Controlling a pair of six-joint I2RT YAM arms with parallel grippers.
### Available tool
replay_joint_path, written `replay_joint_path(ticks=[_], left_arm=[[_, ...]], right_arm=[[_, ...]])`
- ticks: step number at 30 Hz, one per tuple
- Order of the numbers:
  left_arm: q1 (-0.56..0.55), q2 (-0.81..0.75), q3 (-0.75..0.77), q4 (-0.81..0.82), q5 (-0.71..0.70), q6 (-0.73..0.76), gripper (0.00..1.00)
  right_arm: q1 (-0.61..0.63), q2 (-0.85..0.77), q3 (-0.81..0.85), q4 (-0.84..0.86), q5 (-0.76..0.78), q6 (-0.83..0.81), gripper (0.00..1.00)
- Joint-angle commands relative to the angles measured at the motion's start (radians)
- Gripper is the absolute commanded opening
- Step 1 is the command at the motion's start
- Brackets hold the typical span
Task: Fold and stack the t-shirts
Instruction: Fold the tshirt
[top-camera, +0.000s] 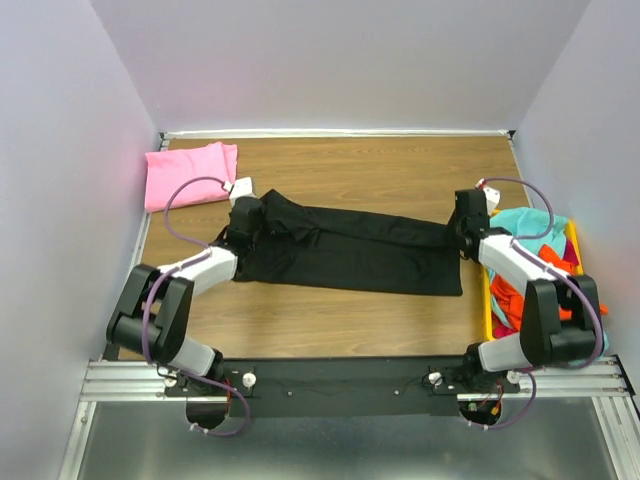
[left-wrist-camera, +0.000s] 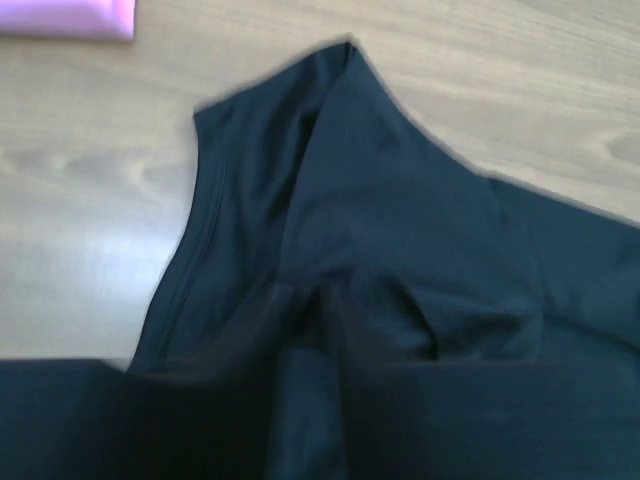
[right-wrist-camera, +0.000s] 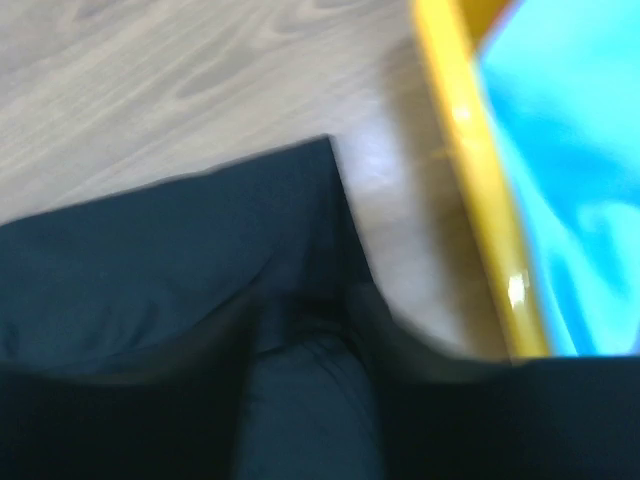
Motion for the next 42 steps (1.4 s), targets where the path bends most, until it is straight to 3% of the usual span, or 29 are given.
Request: replay_joint_path(ticks=[1,3,7,10,19,29,42], left_arm=[[-0.013,-0.133,-0.092,0.018,-0.02,-0.055,0.47],[-0.016,-0.206,-0.144,0.018,-0.027,-0.059,0.59],[-0.015,-0.269,-0.163,0.005,-0.05,-0.058,0.66],[-0.013,-0.24,-0.135,0.041,-0.059,-0.038,0.66],[0.03,0.058,0.038,0.107,0.039,0.001,0.62],[0.113,0.048,0.0,0.127,0.084,0.018,0.59],[0.137,-0.005,-0.04,0.137,0.124,0.011,0.59]], right_arm=[[0.048,-0.153,-0.057,0.0,0.162,0.044,0.66],[0.116,-0.231,-0.055,0.002,0.205,0.042,0.76],[0.249,-0.244,0.015,0.015,0.239,0.025,0.77],[0.362,-0.162,0.077,0.073,0.175,0.005,0.75],[0.696,0.252,0.303,0.261,-0.034,-0.062,0.57],[0.809,0.523,0.485,0.339,-0.148,-0.096,0.48],[0.81,0.684,0.591,0.321,-0.094,-0.111,0.41]])
